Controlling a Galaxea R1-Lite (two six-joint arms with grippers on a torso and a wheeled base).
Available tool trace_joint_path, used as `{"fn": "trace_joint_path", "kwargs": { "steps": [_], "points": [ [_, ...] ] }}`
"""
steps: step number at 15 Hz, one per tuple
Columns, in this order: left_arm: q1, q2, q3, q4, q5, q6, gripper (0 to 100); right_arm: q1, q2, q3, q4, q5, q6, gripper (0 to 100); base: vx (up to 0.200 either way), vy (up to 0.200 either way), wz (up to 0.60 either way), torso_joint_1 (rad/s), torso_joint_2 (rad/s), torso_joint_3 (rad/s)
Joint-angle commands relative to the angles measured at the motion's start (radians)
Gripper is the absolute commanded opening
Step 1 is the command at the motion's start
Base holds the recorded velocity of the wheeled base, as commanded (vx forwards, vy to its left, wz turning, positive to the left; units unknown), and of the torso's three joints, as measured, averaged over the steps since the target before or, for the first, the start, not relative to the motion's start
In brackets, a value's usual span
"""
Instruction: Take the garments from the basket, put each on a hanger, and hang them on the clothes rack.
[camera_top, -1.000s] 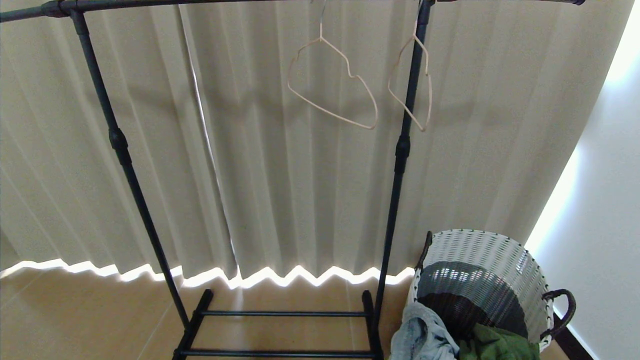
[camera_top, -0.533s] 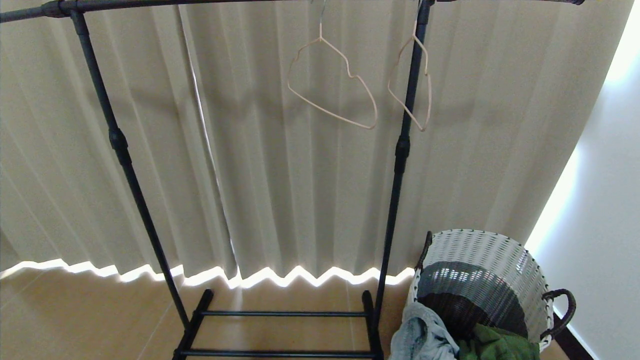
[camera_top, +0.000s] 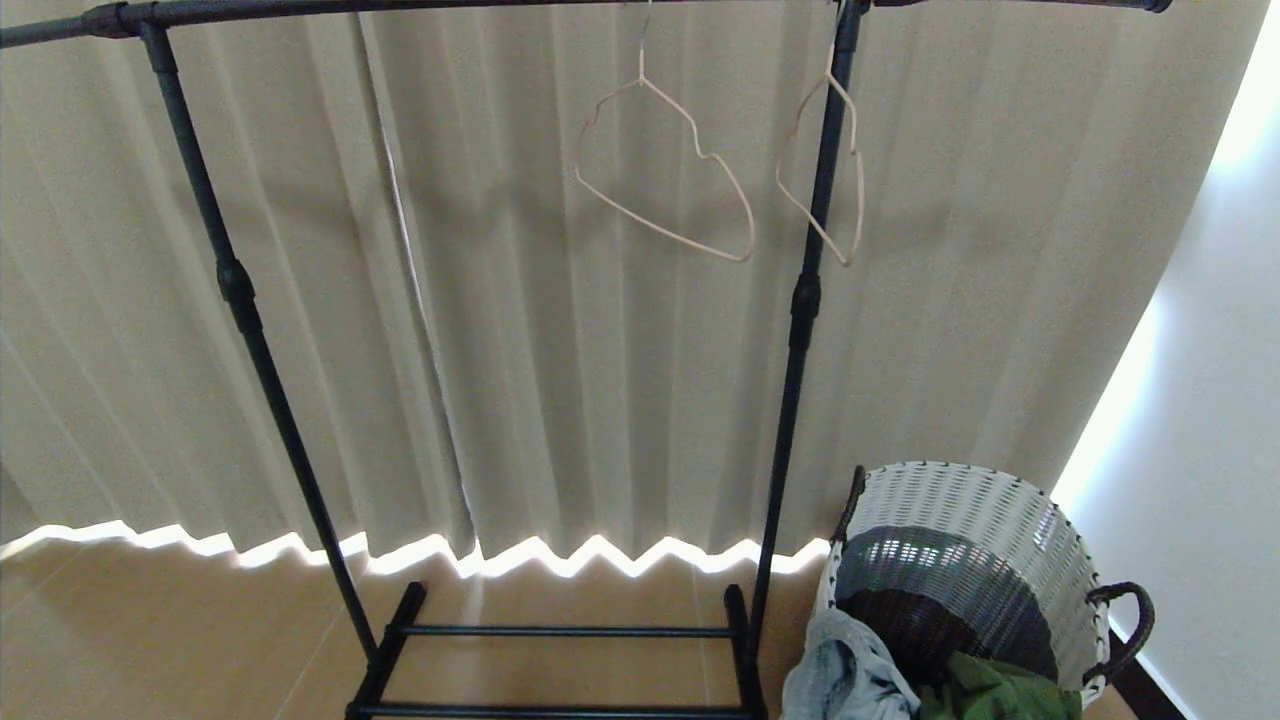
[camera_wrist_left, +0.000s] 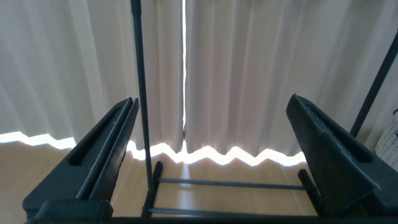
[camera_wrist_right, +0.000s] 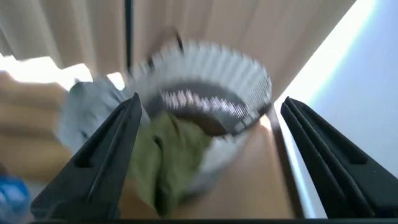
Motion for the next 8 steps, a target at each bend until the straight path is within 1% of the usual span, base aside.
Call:
{"fn": "trace_joint_path", "kwargs": {
  "steps": [1,2,3,4,5,6,7,8],
  "points": [
    [0.000,0.002,0.000,0.000,0.000,0.001,100,0.005,0.343,-0.027,0.001,-0.037,-0.140,100,0.200,0.000,0.00,-0.007,0.00,0.007],
    [0.000,0.002,0.000,0.000,0.002,0.002,100,0.003,0.399,-0.027,0.001,-0.041,-0.180,100,0.200,0.000,0.00,0.002,0.01,0.002],
    [0.000,0.002,0.000,0.000,0.002,0.001,100,0.003,0.501,-0.027,-0.002,-0.055,-0.244,100,0.000,0.000,0.00,0.000,0.00,0.000],
    [0.000,0.002,0.000,0.000,0.002,0.001,100,0.003,0.546,-0.027,-0.003,-0.064,-0.275,100,0.000,0.000,0.00,0.000,0.00,0.000],
    [0.000,0.002,0.000,0.000,0.002,0.001,100,0.000,0.635,-0.025,-0.002,-0.092,-0.345,100,0.000,0.000,0.00,0.000,0.00,0.000],
    [0.000,0.002,0.000,0.000,0.002,0.001,100,-0.009,0.718,-0.025,-0.003,-0.113,-0.390,100,0.000,0.000,0.00,0.000,0.00,0.000],
    [0.000,0.002,0.000,0.000,0.002,0.001,100,-0.024,0.805,-0.027,-0.014,-0.118,-0.437,100,0.000,0.000,0.00,0.000,0.00,0.000],
    [0.000,0.002,0.000,0.000,0.002,0.001,100,-0.046,0.900,-0.027,-0.055,-0.120,-0.479,100,0.000,0.000,0.00,0.000,0.00,0.000]
  ]
}}
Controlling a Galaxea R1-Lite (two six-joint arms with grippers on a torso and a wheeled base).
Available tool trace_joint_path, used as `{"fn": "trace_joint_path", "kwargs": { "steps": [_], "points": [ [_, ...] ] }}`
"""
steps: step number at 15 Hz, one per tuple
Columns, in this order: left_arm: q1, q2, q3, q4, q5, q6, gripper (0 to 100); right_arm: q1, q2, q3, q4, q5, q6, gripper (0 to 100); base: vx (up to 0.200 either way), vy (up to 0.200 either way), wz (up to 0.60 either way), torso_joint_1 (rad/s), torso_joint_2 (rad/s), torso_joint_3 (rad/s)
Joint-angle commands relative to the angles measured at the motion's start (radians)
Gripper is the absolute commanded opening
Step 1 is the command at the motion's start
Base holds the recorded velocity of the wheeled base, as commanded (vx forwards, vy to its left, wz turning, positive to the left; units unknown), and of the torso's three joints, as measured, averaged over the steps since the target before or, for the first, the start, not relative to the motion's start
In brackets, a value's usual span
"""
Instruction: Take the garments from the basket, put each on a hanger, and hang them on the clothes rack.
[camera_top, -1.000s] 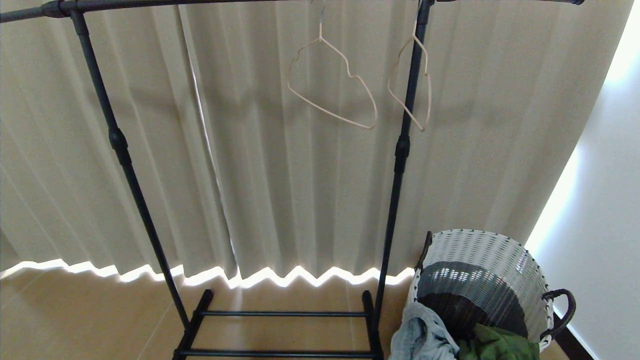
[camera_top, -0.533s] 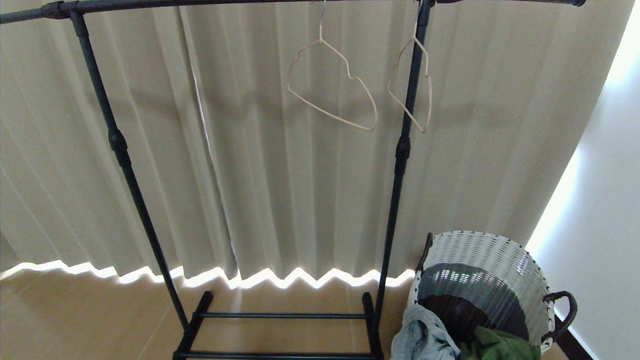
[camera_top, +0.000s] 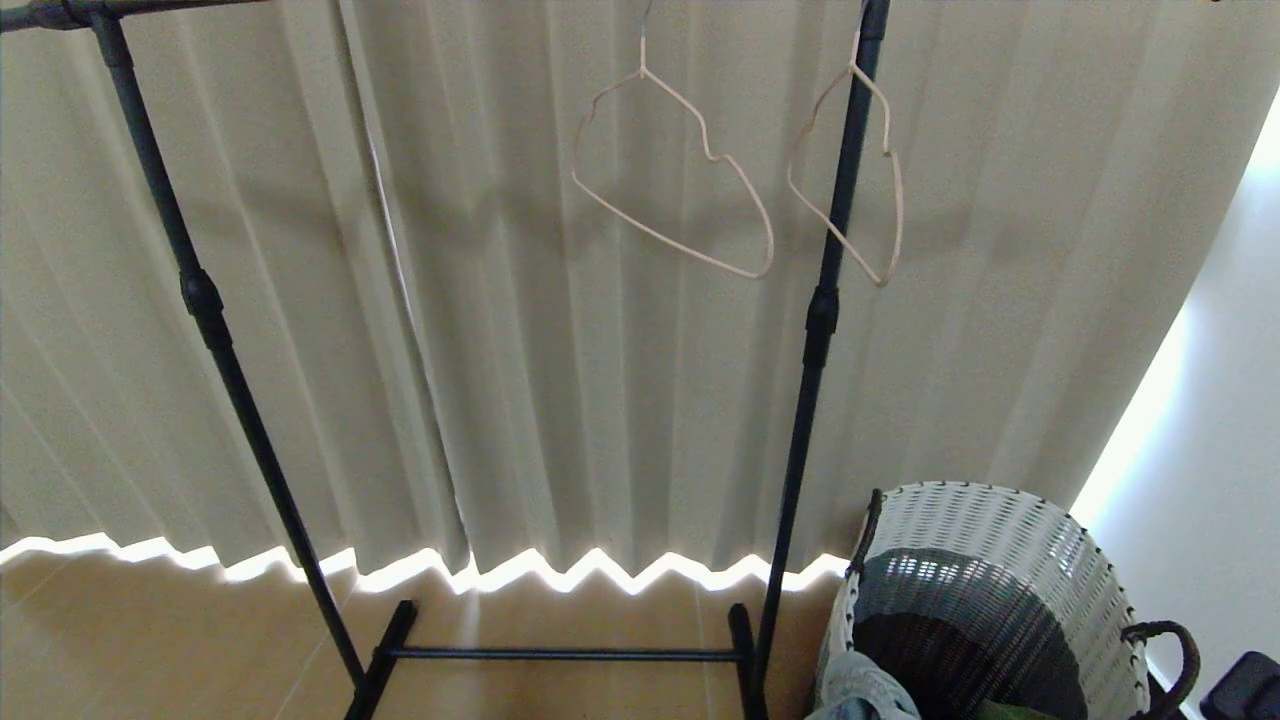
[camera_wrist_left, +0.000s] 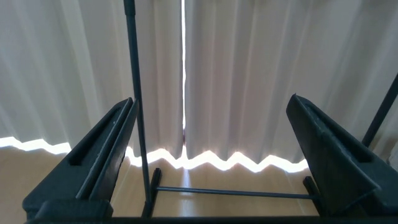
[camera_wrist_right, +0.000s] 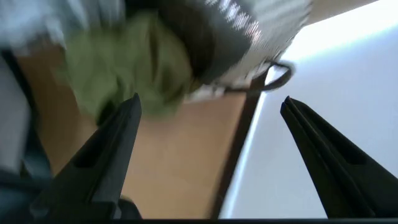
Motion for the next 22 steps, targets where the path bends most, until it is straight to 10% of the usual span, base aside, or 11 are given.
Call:
{"fn": "trace_joint_path", "kwargs": {
  "steps": [1,6,22],
  "points": [
    [0.000,0.002,0.000,0.000,0.000,-0.001,100,-0.047,0.322,0.000,-0.063,-0.021,-0.113,100,0.000,0.000,0.00,0.000,0.00,0.000],
    [0.000,0.002,0.000,0.000,0.002,-0.001,100,-0.061,0.577,0.024,-0.267,-0.001,-0.241,100,0.000,0.000,0.00,0.000,0.00,0.000],
    [0.000,0.002,0.000,0.000,0.007,-0.001,100,-0.053,0.779,0.093,-0.598,0.125,-0.242,100,0.000,0.000,0.00,0.000,0.00,0.000]
  ]
}}
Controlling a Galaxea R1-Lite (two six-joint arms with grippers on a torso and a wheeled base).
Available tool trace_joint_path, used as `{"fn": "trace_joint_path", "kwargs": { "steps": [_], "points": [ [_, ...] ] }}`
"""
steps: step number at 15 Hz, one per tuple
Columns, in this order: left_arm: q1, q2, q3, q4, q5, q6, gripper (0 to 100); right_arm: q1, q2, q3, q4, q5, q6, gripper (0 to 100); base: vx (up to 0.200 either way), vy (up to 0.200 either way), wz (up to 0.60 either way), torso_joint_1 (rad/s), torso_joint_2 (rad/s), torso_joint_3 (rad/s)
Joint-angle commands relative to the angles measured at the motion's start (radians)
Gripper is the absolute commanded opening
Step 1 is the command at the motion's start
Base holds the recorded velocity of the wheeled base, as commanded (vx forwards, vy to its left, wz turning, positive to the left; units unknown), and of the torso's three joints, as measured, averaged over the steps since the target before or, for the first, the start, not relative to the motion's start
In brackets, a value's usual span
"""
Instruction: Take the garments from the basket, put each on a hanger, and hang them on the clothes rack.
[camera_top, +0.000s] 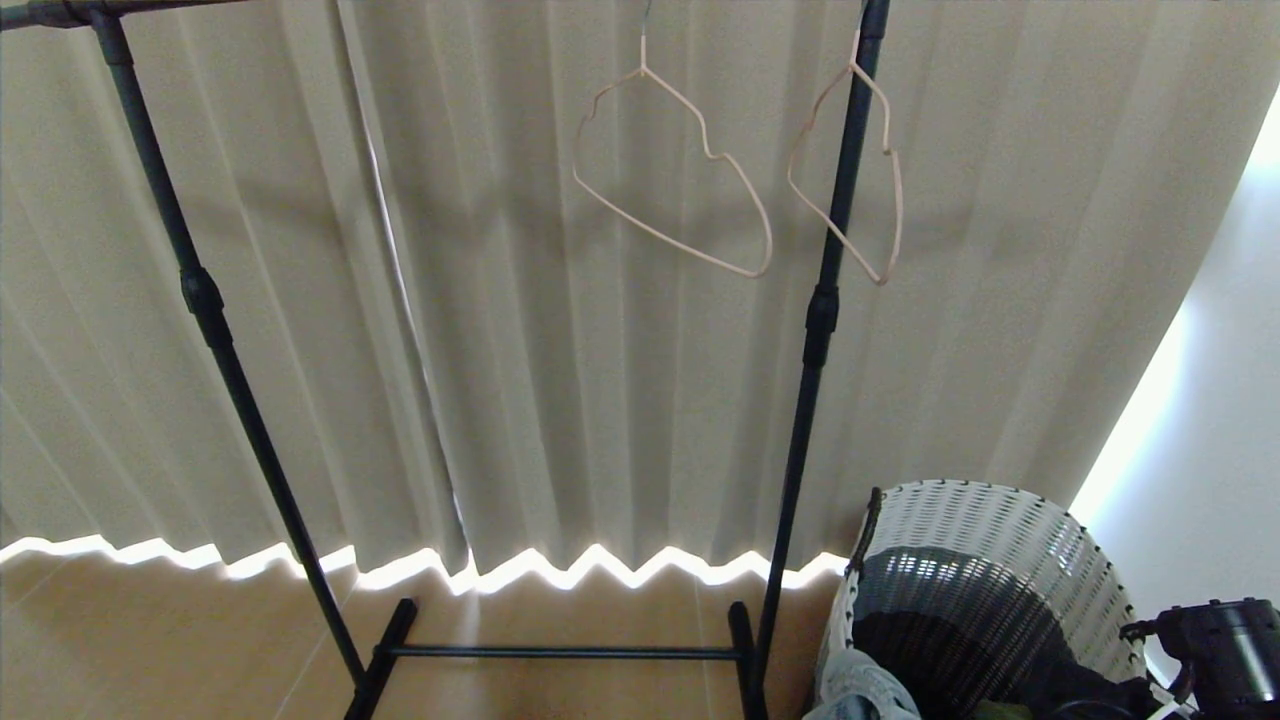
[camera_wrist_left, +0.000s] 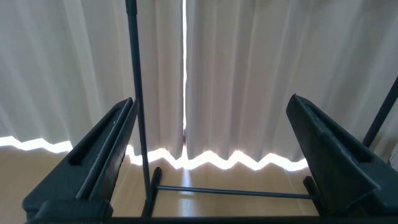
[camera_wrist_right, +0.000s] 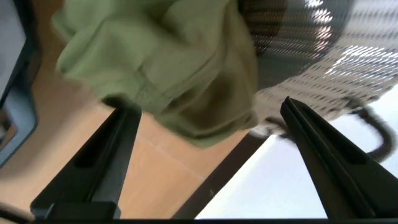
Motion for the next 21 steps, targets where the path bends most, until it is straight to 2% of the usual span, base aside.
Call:
{"fn": "trace_joint_path", "kwargs": {
  "steps": [1,6,10,11,17,20,21],
  "points": [
    [0.000,0.002,0.000,-0.001,0.002,0.000,100,0.000,0.014,-0.003,-0.017,0.002,0.000,100,0.000,0.000,0.00,0.000,0.00,0.000],
    [0.000,0.002,0.000,-0.001,0.003,0.000,100,-0.002,0.078,0.004,-0.150,0.009,0.002,100,0.000,0.000,0.00,0.000,0.00,0.000],
    [0.000,0.002,0.000,-0.001,0.003,0.000,100,-0.002,0.095,-0.002,-0.164,0.026,0.002,100,0.000,0.000,0.00,0.000,0.00,0.000],
    [0.000,0.003,0.000,-0.001,0.003,0.000,100,-0.002,0.100,-0.002,-0.164,0.026,0.002,0,0.000,0.000,0.00,0.000,0.00,0.000],
    [0.000,0.002,0.000,-0.001,0.003,-0.002,100,-0.005,0.087,0.009,-0.201,0.088,0.003,0,0.000,0.000,0.00,0.000,0.00,0.000],
    [0.000,0.002,0.000,-0.001,0.003,-0.002,100,-0.011,-0.022,0.040,-0.245,0.112,0.009,0,0.000,0.000,0.00,0.000,0.00,0.000],
    [0.000,0.002,0.000,-0.001,0.003,0.000,100,-0.014,-0.107,0.047,-0.261,0.114,0.022,0,0.000,0.000,0.00,0.000,0.00,0.000]
  ]
}}
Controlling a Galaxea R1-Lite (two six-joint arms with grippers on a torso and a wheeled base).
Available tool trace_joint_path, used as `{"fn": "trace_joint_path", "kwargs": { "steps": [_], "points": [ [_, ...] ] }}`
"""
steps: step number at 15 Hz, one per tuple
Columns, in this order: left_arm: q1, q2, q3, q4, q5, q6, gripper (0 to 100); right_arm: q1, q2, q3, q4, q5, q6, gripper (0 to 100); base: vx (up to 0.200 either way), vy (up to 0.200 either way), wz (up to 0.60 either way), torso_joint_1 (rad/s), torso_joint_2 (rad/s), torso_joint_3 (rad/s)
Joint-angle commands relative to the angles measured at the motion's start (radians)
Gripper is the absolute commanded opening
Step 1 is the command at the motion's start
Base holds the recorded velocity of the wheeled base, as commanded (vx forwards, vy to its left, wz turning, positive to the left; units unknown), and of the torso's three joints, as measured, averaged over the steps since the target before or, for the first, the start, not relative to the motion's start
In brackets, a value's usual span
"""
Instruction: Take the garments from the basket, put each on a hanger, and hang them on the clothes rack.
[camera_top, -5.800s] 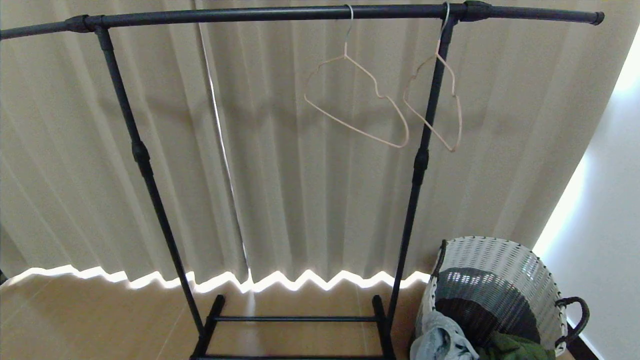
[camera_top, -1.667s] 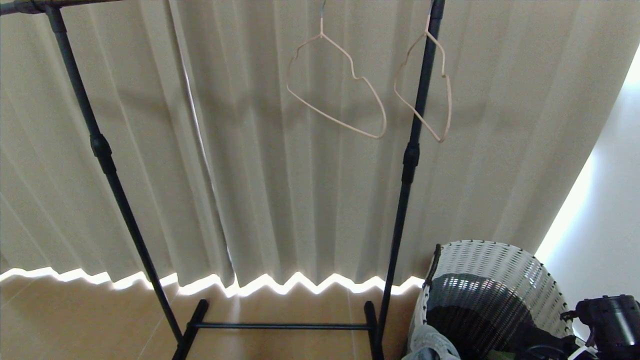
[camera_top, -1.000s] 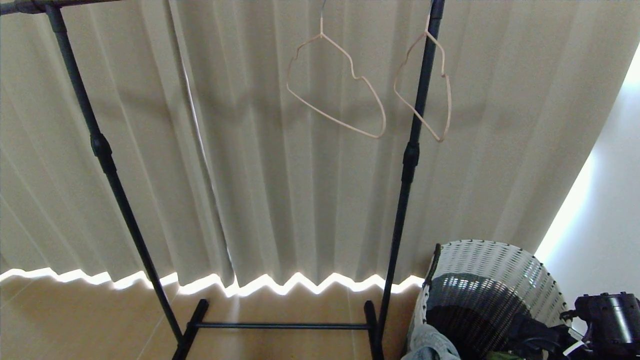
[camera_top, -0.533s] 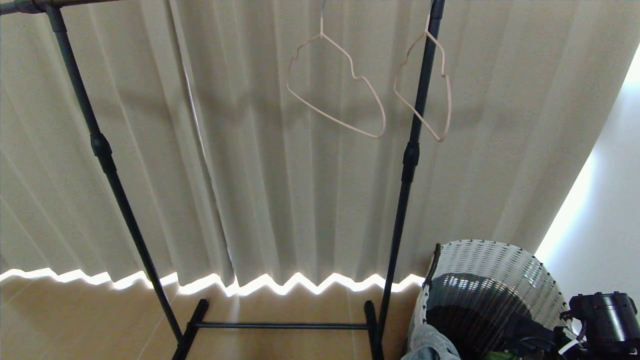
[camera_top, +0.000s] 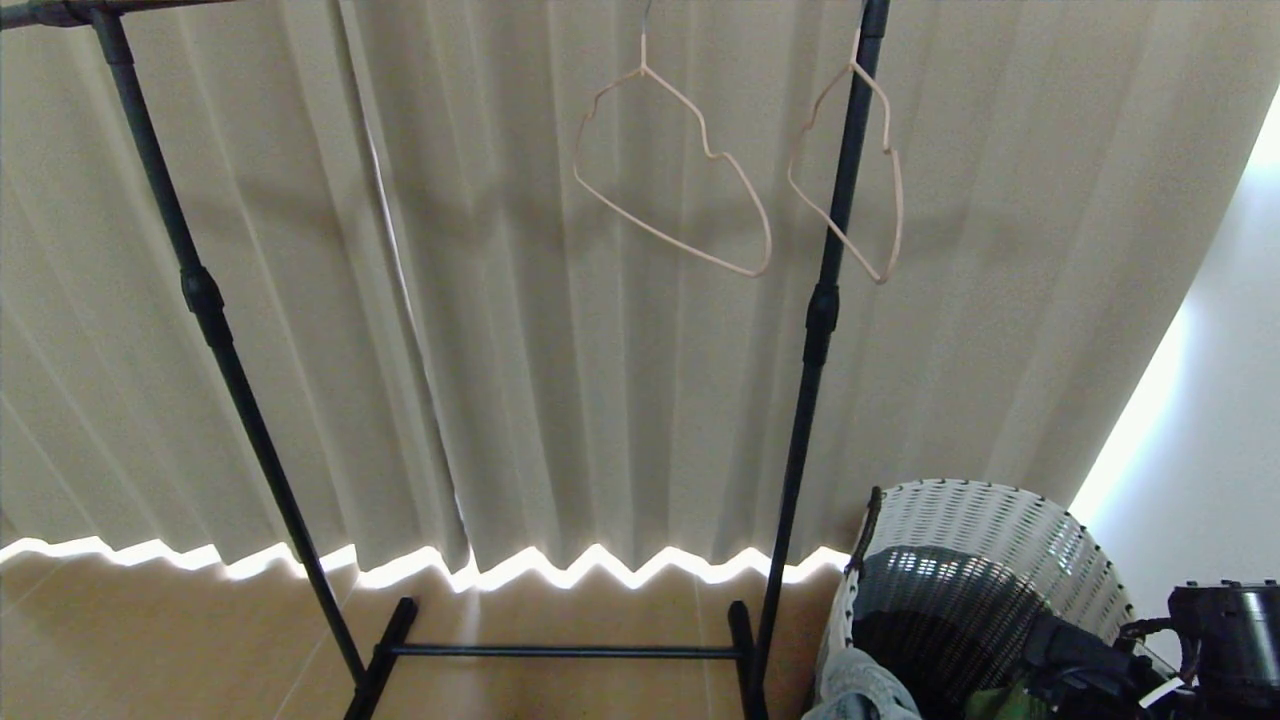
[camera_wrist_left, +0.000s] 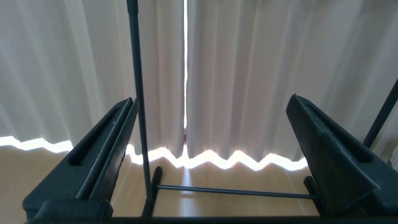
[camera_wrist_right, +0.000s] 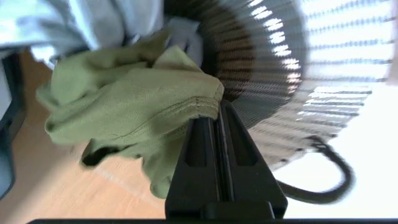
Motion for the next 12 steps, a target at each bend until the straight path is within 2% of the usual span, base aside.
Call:
{"fn": "trace_joint_path", "kwargs": {
  "steps": [1,7,10,12],
  "points": [
    [0.000,0.000,0.000,0.000,0.000,-0.001,100,-0.005,-0.206,0.018,-0.015,0.011,0.041,0,0.000,0.000,0.00,0.000,0.00,0.000],
    [0.000,0.000,0.000,0.000,-0.002,-0.001,100,-0.002,-0.581,-0.031,-0.004,0.034,0.304,0,0.000,0.000,0.00,0.000,0.00,0.000],
    [0.000,0.000,0.000,0.000,-0.002,0.001,100,-0.006,-0.666,-0.115,0.059,0.024,0.383,0,0.000,0.000,0.00,0.000,0.00,0.000],
    [0.000,0.000,0.000,0.000,-0.002,-0.001,100,-0.006,-0.699,-0.143,0.117,0.023,0.393,0,0.000,0.000,0.00,0.000,0.00,0.000]
  ]
}}
